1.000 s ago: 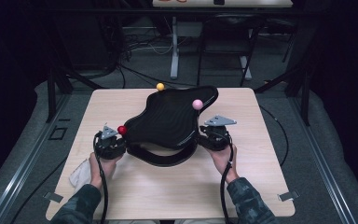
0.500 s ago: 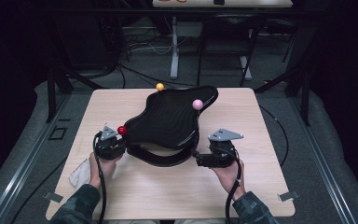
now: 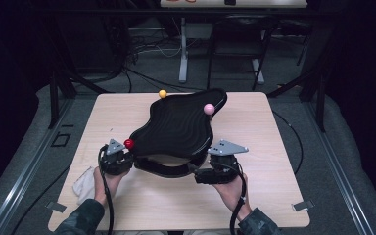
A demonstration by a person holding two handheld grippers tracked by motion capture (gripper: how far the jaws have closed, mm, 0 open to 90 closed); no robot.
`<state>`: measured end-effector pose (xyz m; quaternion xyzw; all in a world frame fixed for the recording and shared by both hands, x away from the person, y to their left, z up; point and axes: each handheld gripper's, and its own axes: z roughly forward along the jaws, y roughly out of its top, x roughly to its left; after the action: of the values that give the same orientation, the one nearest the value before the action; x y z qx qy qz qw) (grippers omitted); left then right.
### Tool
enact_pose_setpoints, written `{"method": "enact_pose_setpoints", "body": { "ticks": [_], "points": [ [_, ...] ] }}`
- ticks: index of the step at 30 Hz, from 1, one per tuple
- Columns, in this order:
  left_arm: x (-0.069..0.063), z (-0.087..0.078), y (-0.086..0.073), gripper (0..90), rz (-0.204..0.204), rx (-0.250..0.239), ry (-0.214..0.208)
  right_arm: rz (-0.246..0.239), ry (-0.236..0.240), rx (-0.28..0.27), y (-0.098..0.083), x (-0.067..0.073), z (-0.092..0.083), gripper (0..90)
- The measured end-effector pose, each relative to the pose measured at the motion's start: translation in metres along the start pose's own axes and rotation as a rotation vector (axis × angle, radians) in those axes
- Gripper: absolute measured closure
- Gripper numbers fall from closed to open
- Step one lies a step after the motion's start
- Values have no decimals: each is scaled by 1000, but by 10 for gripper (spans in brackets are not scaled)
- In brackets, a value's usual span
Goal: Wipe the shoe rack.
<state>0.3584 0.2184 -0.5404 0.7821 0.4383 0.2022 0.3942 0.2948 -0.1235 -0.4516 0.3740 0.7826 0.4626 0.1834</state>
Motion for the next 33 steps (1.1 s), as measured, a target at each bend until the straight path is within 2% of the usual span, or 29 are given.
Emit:
{"method": "enact_pose_setpoints", "body": {
  "ticks": [3,5,11,14,16,19,22,25,27,28,29,31,33],
  "points": [
    [-1,-1,-2,746,-2,-4,-5,-4,3,-14,2,5,4,198],
    [-1,-2,-2,746,3,-3,-8,2,-15,-16,3,7,6,218],
    [-4,-2,-4,747,4,-11,-6,32,-52,-36,2,1,8,253],
    [-4,-3,-4,746,2,-11,-8,36,-25,-37,1,-1,7,251],
    [-4,-3,-4,746,-1,-12,-8,26,-4,-39,1,3,6,249],
    [-4,-2,-5,745,-10,-17,-5,6,-16,-37,2,10,5,249],
    [-5,-2,-5,746,0,-16,-9,8,-32,-35,2,9,6,248],
    [-4,-2,-5,745,0,-20,-15,13,13,-40,1,7,5,251],
    [-5,-2,-5,745,-3,-20,-14,-2,-9,-34,1,13,4,252],
    [-5,-2,-5,745,-4,-21,-13,-9,16,-44,2,15,4,256],
    [-5,-2,-6,745,-5,-23,-12,-9,18,-50,2,16,4,264],
    [-6,-2,-6,745,-6,-27,-12,2,-21,-62,3,14,3,274],
    [-8,-2,-6,745,3,-28,-20,26,-18,-68,4,9,4,253]
  ]
}}
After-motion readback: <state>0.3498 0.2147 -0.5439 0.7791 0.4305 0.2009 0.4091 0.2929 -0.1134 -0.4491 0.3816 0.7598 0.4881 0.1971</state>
